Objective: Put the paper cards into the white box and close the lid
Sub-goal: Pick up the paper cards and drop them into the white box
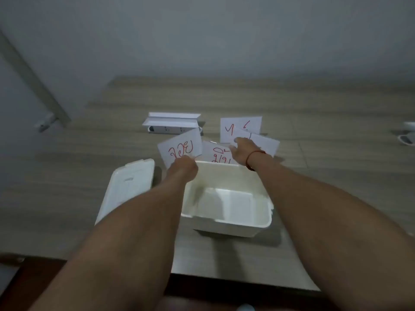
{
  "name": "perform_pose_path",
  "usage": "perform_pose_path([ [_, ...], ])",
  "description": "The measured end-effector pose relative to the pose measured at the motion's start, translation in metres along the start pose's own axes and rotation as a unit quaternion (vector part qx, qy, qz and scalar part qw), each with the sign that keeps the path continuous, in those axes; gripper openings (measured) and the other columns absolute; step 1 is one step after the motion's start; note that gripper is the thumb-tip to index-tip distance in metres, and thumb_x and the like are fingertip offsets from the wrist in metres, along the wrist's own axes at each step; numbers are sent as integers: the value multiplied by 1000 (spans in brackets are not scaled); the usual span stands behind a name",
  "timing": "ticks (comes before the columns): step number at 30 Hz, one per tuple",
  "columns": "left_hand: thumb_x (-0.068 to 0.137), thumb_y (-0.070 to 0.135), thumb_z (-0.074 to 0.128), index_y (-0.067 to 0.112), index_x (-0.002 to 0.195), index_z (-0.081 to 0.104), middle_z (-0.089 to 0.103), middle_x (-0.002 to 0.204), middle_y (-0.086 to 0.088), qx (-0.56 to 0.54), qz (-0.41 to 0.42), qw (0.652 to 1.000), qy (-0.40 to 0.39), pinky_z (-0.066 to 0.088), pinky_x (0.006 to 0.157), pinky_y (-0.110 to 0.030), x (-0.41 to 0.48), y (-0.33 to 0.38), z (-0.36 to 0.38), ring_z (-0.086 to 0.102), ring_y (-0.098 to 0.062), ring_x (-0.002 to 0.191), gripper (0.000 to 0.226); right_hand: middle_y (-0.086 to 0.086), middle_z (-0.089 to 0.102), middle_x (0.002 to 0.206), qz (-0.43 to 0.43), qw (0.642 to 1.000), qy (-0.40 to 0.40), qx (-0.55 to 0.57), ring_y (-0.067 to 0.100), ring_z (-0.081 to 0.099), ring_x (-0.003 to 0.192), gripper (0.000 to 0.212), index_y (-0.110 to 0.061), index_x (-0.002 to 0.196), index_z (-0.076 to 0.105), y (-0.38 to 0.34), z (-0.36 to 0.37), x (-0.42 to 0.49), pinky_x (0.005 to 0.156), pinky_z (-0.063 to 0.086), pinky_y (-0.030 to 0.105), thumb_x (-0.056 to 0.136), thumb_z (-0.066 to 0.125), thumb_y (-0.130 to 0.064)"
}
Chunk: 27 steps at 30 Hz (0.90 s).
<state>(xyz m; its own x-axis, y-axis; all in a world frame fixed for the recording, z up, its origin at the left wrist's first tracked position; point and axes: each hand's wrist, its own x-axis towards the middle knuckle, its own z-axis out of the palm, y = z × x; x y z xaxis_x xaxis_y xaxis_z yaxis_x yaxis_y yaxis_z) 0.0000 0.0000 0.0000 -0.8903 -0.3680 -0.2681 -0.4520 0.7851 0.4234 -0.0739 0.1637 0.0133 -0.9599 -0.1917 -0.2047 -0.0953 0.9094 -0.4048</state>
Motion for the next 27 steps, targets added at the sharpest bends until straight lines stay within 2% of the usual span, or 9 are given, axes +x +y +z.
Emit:
perform_pose_path([
  [4, 99, 24, 30, 2, 126, 51, 58, 126, -20, -31, -55, 998, 1, 44, 88, -38, 13, -8, 21, 56, -36, 115, 40, 15, 49, 140, 10, 1000, 5, -12, 32, 47, 129, 45, -7, 136, 44, 11, 23, 21, 109, 37, 43, 97, 46, -30],
  [9, 100, 26, 27, 12, 112, 58, 63, 116, -16, -34, -19, 999, 19, 46, 87, -38, 22, -12, 33, 59, -34, 108, 36, 14, 54, 133, 27, 998, 39, -44, 31, 48, 126, 44, -11, 133, 47, 11, 41, 38, 106, 36, 41, 94, 52, -31],
  [11, 101, 25, 26, 16, 98, 55, 65, 111, -16, -46, -12, 999, 23, 49, 87, -39, 26, -14, 37, 60, -33, 104, 31, 13, 55, 132, 38, 997, 49, -39, 31, 49, 125, 39, -12, 131, 51, 11, 47, 45, 103, 38, 40, 95, 53, -26],
  [13, 100, 26, 26, 19, 92, 53, 66, 110, -17, -58, -4, 998, 32, 51, 88, -41, 26, -15, 38, 61, -34, 102, 29, 13, 59, 129, 63, 997, 50, -2, 31, 53, 122, 32, -13, 126, 57, 11, 51, 48, 101, 42, 39, 95, 52, -18],
  [16, 100, 27, 27, 13, 110, 60, 64, 115, -17, -80, 0, 996, 35, 50, 92, -43, 22, -15, 37, 59, -35, 107, 37, 15, 62, 124, 84, 995, 41, 36, 33, 59, 116, 28, -11, 120, 61, 10, 54, 50, 96, 46, 37, 96, 47, -9],
  [18, 100, 26, 29, 12, 117, 60, 63, 119, -16, -89, 7, 995, 33, 48, 94, -42, 19, -15, 35, 57, -35, 111, 38, 15, 64, 122, 61, 997, 50, 17, 33, 60, 114, 29, -11, 120, 59, 8, 52, 47, 97, 44, 37, 96, 44, -4],
  [22, 102, 26, 28, 8, 124, 59, 60, 127, -18, -78, 8, 997, -1, 44, 97, -40, 17, -17, 31, 53, -36, 119, 42, 10, 69, 113, 3, 992, 127, 14, 31, 60, 110, 27, -16, 117, 56, 0, 32, 39, 98, 37, 39, 95, 45, -5],
  [27, 102, 23, 29, 0, 131, 52, 56, 133, -20, -57, -19, 997, -41, 42, 99, -37, 18, -25, 27, 52, -34, 125, 44, 6, 64, 121, -35, 975, 214, 41, 28, 51, 119, 30, -21, 123, 56, -14, -19, 18, 97, 31, 37, 97, 42, -13],
])
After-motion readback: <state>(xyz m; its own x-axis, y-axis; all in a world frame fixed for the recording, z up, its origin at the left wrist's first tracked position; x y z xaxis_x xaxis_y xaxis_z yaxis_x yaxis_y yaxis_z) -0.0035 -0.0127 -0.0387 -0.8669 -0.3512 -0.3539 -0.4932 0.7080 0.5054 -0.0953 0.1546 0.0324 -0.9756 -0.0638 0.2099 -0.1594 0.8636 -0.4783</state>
